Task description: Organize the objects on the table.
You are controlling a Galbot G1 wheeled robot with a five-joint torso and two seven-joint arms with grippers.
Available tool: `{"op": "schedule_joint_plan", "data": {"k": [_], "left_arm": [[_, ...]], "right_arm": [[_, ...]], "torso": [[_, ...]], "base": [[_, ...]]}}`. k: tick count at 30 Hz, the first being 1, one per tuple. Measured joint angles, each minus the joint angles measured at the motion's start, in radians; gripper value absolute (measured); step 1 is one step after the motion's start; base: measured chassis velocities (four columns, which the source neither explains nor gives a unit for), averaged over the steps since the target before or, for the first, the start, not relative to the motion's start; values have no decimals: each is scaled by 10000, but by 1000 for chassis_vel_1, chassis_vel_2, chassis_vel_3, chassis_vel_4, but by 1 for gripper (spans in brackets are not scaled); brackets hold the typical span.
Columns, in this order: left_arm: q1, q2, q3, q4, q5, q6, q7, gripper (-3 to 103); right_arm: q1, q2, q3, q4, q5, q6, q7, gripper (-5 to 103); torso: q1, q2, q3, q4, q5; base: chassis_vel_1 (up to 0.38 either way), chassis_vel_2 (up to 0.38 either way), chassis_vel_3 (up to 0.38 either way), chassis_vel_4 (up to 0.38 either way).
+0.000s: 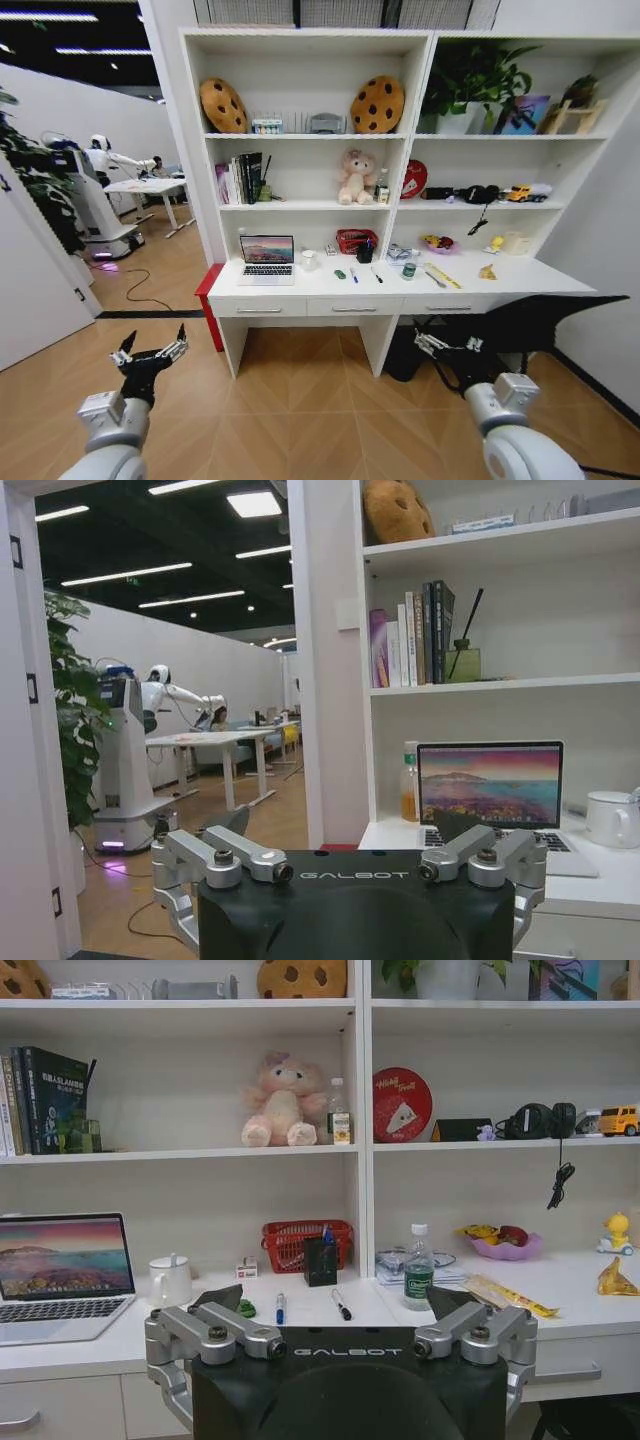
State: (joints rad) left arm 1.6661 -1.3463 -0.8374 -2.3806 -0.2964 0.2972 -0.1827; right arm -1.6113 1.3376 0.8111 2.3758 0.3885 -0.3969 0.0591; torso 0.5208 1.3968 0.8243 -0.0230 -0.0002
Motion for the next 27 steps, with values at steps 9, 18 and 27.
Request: {"op": "schedule_joint_plan", "data": {"k": [9, 18, 27], "left_arm": [[-8, 246, -42, -38, -652, 52, 467, 100], [3, 504, -99, -119, -962, 40, 1623, 100], [134, 661, -150, -120, -795, -80, 2120, 100]], "right_arm": [[13, -26, 84, -92, 5, 87, 35, 100], [-18, -37, 165, -51, -44, 85, -60, 100], [-287, 49, 284, 41, -204, 176, -184, 100]], "torso": [[0, 0, 1, 0, 1], [0, 0, 1, 0, 1], [0, 0, 1, 0, 0]], "base": [[0, 0, 0, 0], [0, 0, 0, 0], [0, 0, 0, 0]]}}
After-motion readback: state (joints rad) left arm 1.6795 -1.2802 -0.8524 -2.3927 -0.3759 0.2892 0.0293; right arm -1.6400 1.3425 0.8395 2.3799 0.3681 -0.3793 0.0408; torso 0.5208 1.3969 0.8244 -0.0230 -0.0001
